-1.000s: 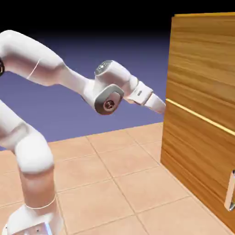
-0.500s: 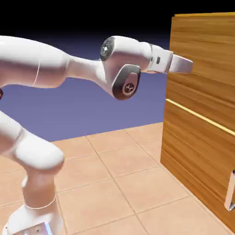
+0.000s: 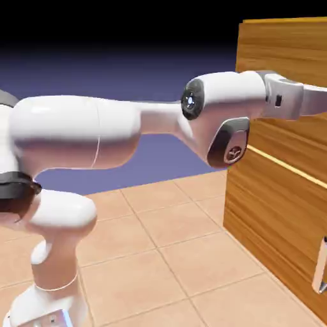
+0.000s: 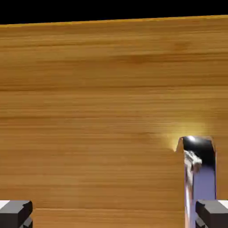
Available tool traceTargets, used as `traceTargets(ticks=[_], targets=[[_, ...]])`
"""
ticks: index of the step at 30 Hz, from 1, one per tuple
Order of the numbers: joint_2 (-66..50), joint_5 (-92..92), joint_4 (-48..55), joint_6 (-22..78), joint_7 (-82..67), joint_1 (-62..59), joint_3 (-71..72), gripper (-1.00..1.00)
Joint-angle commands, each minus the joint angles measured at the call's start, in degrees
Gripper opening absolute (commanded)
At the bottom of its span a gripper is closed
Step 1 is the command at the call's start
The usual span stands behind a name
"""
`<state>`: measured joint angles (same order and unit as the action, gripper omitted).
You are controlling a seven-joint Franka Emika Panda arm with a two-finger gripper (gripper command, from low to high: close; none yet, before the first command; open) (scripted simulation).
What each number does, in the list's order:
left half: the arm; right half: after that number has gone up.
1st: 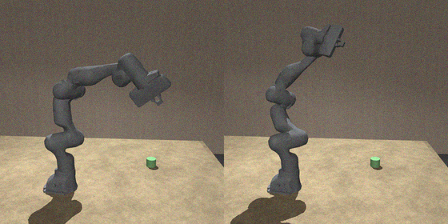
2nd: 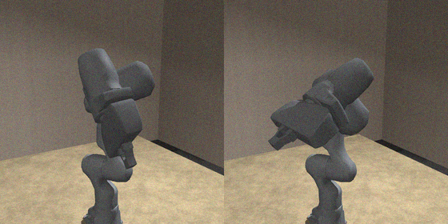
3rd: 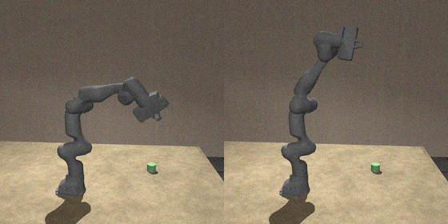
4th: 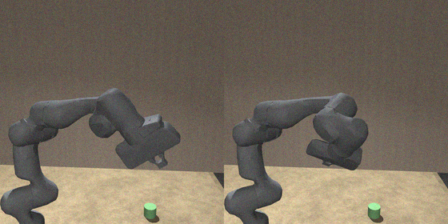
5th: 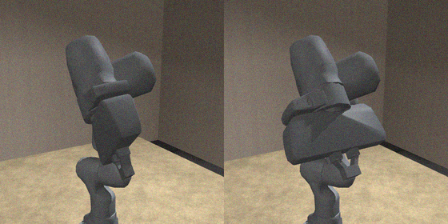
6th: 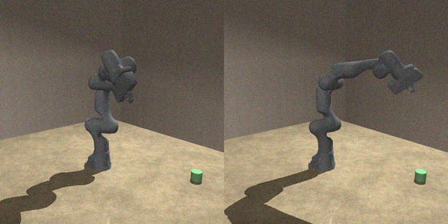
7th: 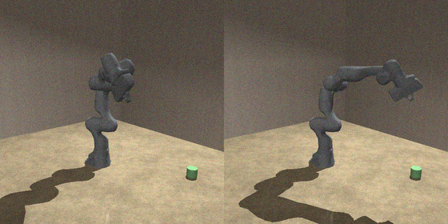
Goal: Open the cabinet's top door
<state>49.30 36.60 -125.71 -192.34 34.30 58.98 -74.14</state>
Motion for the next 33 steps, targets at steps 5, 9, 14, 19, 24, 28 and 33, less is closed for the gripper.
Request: traceTargets(ticks=[5,9,14,19,24,28,33], targets=[[1.99,4.37,4.22,-2.19,-0.97,6.96,-8.86,0.00],[1.05,2.99,8.90,-2.30,-1.66,13.22,-12.46,0.00],[0.33,1.93,12.49,-2.38,-2.19,18.03,-15.23,-1.00],[-9.25,-2.63,3.77,-9.67,1.65,7.83,-12.18,-1.00],[-15.68,-6.52,-2.92,-14.37,4.01,-2.55,-6.06,-1.00],[-18.84,-9.52,-7.22,-16.81,4.80,-10.86,0.21,-1.00],[-20.82,-13.91,-12.03,-18.85,4.25,-21.24,9.25,-1.00]])
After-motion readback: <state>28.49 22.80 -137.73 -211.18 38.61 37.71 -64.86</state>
